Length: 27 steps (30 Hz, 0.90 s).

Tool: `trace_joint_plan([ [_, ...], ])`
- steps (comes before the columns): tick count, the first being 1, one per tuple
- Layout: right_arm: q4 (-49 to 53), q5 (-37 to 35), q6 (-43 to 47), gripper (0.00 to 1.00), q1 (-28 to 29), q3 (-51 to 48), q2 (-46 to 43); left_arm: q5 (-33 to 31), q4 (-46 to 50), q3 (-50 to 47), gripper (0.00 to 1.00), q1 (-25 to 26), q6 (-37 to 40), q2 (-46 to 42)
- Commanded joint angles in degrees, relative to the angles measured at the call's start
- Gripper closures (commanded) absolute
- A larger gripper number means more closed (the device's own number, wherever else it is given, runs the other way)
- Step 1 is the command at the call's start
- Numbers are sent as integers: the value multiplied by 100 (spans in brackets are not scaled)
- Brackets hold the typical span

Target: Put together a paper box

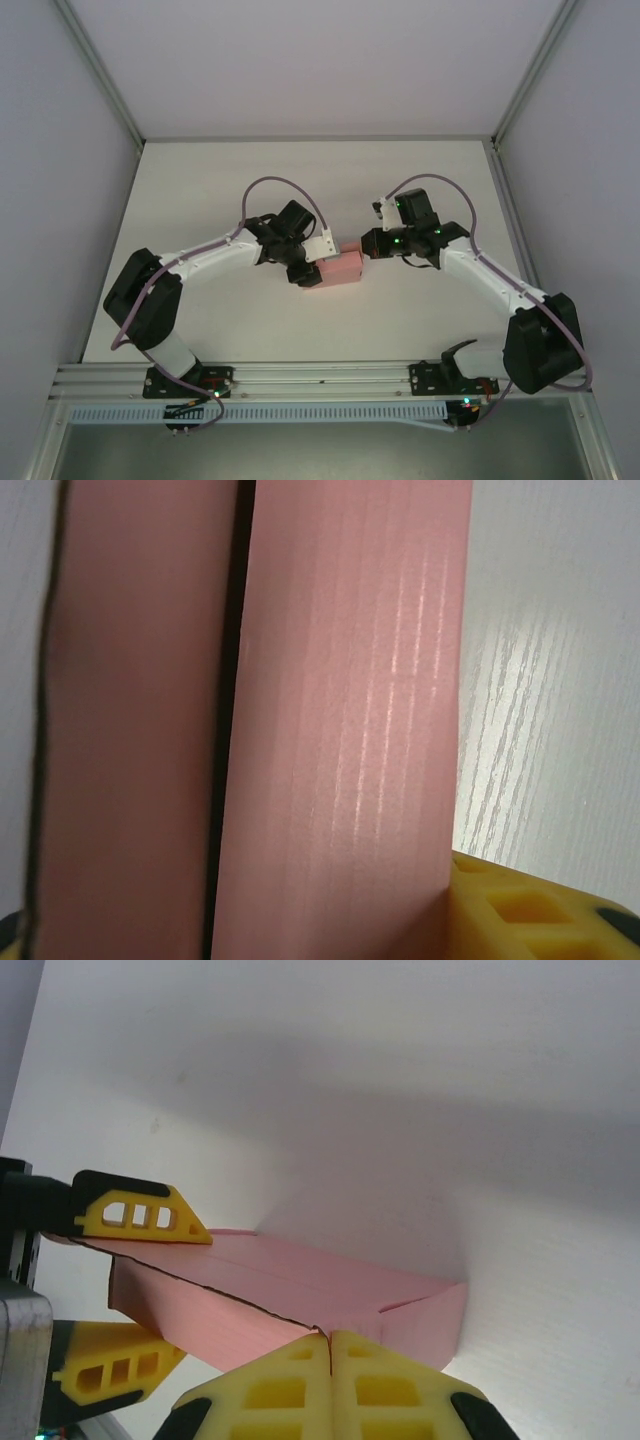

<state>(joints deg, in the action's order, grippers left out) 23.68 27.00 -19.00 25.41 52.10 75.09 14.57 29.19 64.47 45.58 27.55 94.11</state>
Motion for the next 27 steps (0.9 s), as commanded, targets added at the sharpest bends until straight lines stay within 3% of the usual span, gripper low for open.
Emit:
trace_joint_plan([
  [1, 313, 477, -516, 100, 60, 348, 82, -166, -45, -13, 49, 38, -55, -45],
  [6, 374, 908, -718, 100, 35, 562, 311, -175, -35, -46, 49, 39, 12, -45],
  [12, 250, 323, -451, 100, 3, 136, 179, -184, -120, -79, 49, 43, 31, -7],
  [21, -1425, 228, -706, 100, -18, -1260, -233, -169, -159, 22, 49, 46, -13, 117],
  [27, -1716, -8, 61, 100, 34, -1883, -781, -180, -131, 13, 50, 39, 21, 101],
])
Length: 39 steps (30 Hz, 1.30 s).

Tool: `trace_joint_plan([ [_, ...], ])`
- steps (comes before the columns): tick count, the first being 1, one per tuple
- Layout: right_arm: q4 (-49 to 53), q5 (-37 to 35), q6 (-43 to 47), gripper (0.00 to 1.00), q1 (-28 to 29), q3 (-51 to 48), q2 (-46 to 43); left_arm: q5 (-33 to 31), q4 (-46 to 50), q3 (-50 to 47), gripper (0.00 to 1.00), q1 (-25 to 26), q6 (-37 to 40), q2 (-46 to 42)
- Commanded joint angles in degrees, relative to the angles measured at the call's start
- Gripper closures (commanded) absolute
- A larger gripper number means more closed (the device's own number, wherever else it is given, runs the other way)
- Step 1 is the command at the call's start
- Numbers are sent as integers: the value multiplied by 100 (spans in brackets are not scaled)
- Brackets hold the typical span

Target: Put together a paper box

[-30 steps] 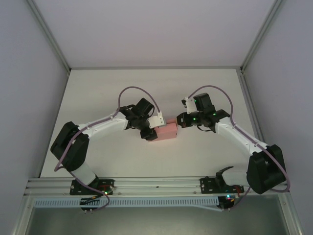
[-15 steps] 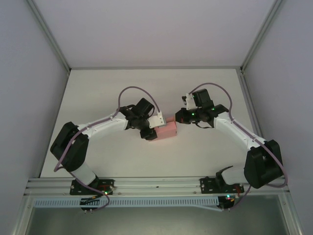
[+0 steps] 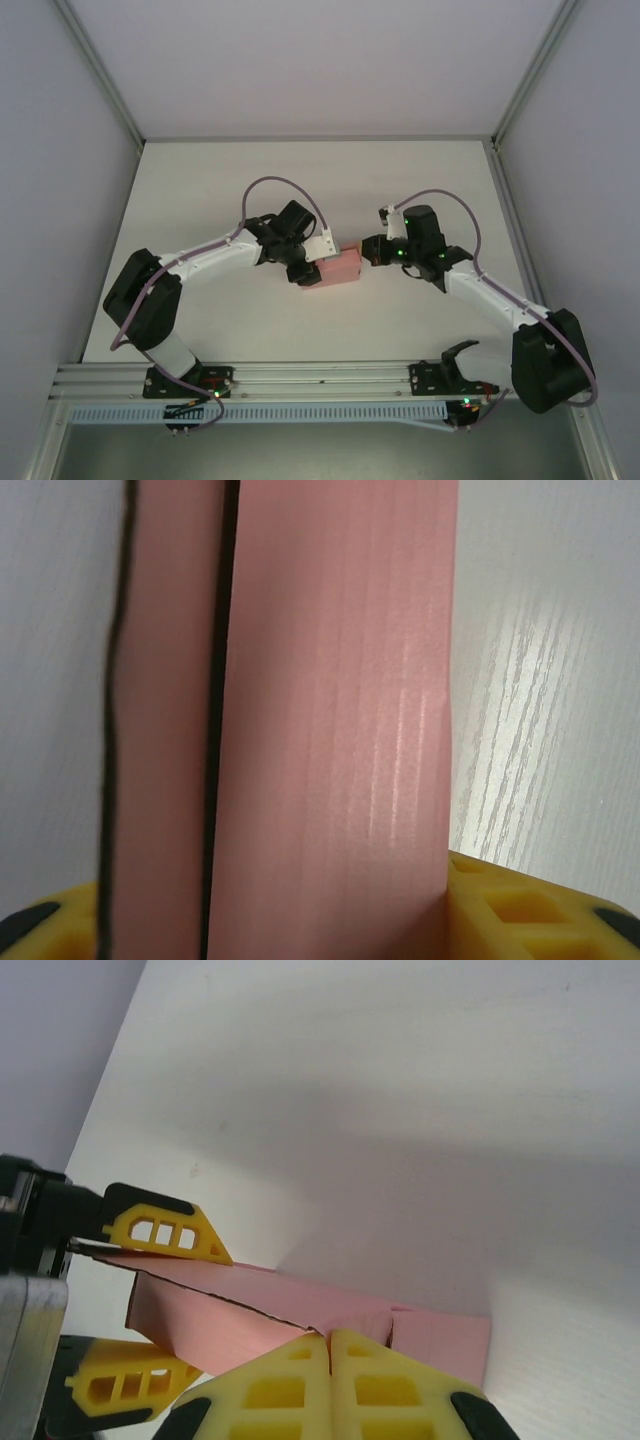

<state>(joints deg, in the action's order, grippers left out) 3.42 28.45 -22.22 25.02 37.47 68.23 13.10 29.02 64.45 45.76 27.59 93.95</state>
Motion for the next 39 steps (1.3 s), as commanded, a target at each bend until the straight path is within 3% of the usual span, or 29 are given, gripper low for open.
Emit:
trace_joint_plan([
  [1, 259, -121, 456, 100, 78, -513, -187, -30, -117, 22, 50, 21, 9, 114],
  [8, -219, -383, 641, 100, 230, -1047, -589, -10, -142, 89, 49, 25, -83, 123],
  [14, -79, -1030, 287, 100, 364, -853, -798, 39, -201, 179, 39, 22, -246, -1],
  [18, 372, -1571, 138, 100, 582, -645, -982, 110, -282, 180, 14, 85, -454, -269],
  [19, 388, -1615, 113, 100, 630, -637, -1011, 122, -329, 150, 1, 99, -491, -347],
  [25, 611, -2195, -181, 100, 964, -540, -972, -62, -581, -68, 0, 128, -1054, -905],
  [32, 881, -2726, -465, 100, 1249, -377, -987, -865, -176, -277, 1, 129, -2479, -1441],
  [39, 932, -2632, -464, 100, 1337, -293, -941, -932, -201, -941, 34, 154, -3172, -1859],
])
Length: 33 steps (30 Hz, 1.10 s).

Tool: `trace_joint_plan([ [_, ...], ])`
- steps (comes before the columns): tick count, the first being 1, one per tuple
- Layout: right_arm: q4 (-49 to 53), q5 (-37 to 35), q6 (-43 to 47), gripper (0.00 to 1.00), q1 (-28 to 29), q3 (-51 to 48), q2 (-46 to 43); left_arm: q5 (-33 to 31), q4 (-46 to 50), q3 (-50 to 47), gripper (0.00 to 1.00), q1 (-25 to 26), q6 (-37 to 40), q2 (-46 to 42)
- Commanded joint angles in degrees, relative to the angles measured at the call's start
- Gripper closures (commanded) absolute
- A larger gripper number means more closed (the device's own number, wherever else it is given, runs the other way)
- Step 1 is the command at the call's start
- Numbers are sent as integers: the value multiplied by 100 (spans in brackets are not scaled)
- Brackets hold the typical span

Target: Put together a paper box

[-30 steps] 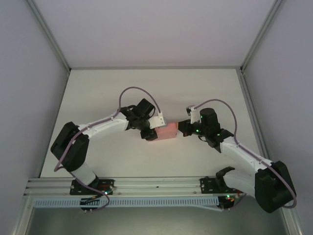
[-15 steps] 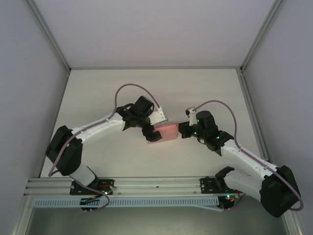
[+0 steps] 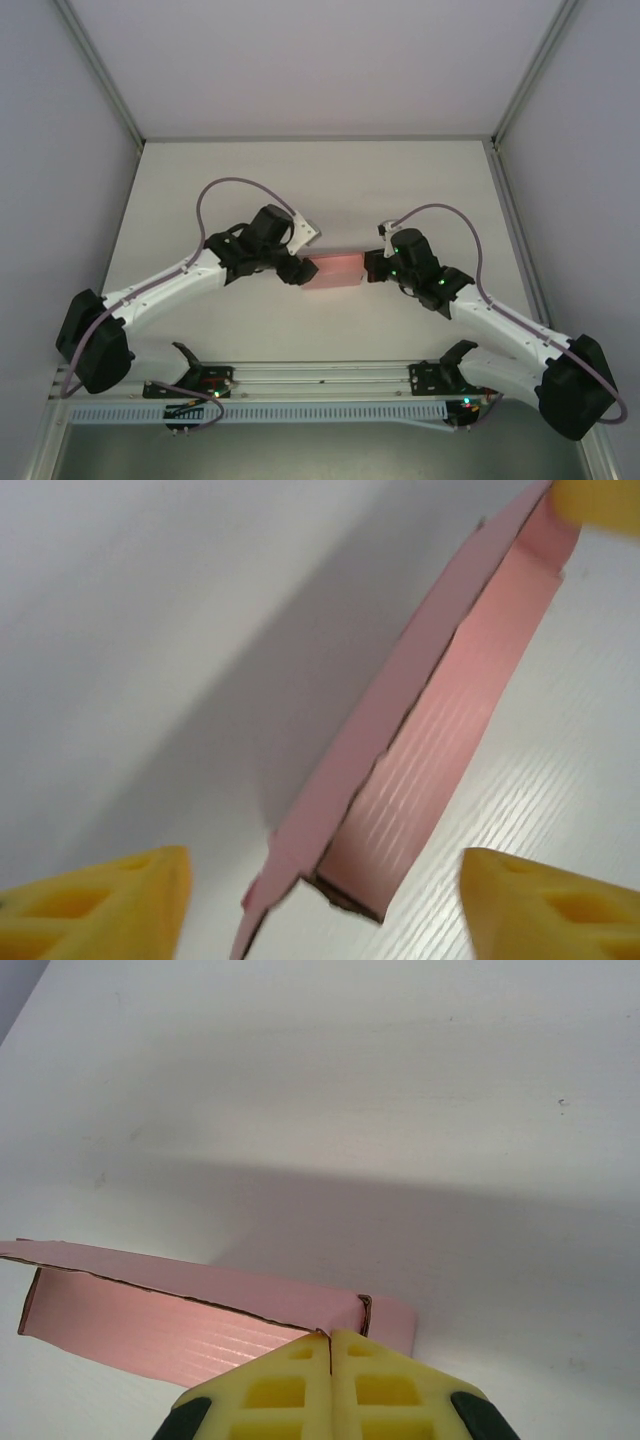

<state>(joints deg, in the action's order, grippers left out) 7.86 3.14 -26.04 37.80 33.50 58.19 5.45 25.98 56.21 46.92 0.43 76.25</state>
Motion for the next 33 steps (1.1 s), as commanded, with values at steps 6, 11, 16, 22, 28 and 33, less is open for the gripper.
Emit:
trace_joint_plan([
  [6, 544, -82, -60, 100, 60, 167, 137, -131, -32, 35, 56, 38, -307, 154],
  [11, 596, -109, -106, 100, 89, 230, 173, -144, 48, 80, 86, 43, -491, 261],
  [16, 844, -388, -167, 100, 244, 365, 250, -146, 110, 149, 88, 46, -1021, 158],
  [22, 1121, -1017, -472, 100, 653, 546, 323, -299, 572, 412, 79, 90, -1635, 242],
  [28, 1100, -1098, -578, 100, 750, 527, 334, -351, 784, 456, 89, 124, -1739, 361],
  [33, 1113, -1210, -595, 100, 794, 542, 253, -526, 971, 480, 100, 140, -2036, 435],
])
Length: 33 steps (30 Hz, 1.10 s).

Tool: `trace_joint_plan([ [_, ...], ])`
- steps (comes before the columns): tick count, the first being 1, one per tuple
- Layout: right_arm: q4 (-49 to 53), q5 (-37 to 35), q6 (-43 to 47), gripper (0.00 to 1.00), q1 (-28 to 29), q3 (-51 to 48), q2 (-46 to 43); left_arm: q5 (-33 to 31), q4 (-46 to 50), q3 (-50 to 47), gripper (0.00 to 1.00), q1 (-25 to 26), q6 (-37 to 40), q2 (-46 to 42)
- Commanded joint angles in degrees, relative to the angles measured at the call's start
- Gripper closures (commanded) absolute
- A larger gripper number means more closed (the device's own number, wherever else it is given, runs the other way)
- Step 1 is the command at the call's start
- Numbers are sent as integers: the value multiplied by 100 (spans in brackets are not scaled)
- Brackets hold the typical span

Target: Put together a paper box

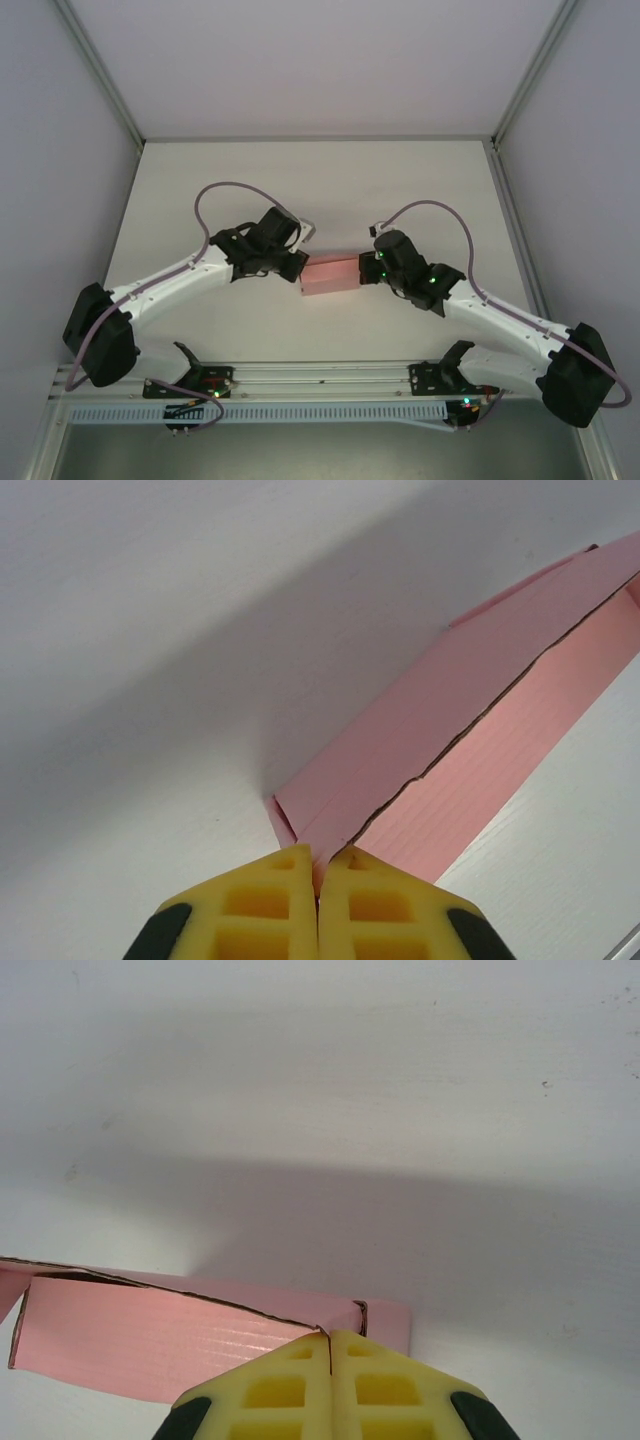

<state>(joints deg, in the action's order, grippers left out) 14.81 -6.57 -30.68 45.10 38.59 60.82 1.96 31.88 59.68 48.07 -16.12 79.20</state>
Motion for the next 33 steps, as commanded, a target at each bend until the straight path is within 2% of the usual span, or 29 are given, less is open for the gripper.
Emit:
trace_joint_plan([
  [1, 431, -280, -139, 100, 91, 35, -15, -181, 399, 156, 100, 18, -496, 151],
  [6, 387, -786, -466, 100, 453, 12, 37, -206, 301, 117, 100, 32, -1801, 167],
  [8, 290, -1067, -667, 100, 674, -39, 62, -419, 75, -64, 100, 35, -2418, 116],
  [9, 224, -1234, -755, 100, 772, -77, 71, -411, -145, -203, 100, 59, -2458, 67],
  [11, 23, -1248, -754, 100, 867, -190, 46, -580, -594, -455, 100, 198, -2353, -50],
  [13, -4, -1306, -794, 100, 886, -241, 23, -768, -648, -553, 100, 236, -2413, -62],
  [16, -84, -1310, -682, 100, 912, -324, -23, -1219, -861, -777, 100, 516, -1900, -70],
  [20, -398, -1279, -595, 100, 913, -611, -246, -1132, -1487, -1440, 100, 632, -1764, -196],
  [23, -795, -1178, -395, 100, 913, -920, -514, -1128, -1861, -1885, 100, 899, -1513, -441],
  [26, -1334, -937, -103, 100, 913, -1333, -770, -1425, -2483, -2587, 100, 1227, -1269, -812],
  [29, -1843, -633, 98, 100, 926, -1692, -950, -1453, -3087, -3191, 100, 1411, -1207, -1181],
  [33, -2495, -260, 437, 100, 1001, -2117, -1028, -1734, -3456, -3707, 100, 1602, -1244, -1537],
])
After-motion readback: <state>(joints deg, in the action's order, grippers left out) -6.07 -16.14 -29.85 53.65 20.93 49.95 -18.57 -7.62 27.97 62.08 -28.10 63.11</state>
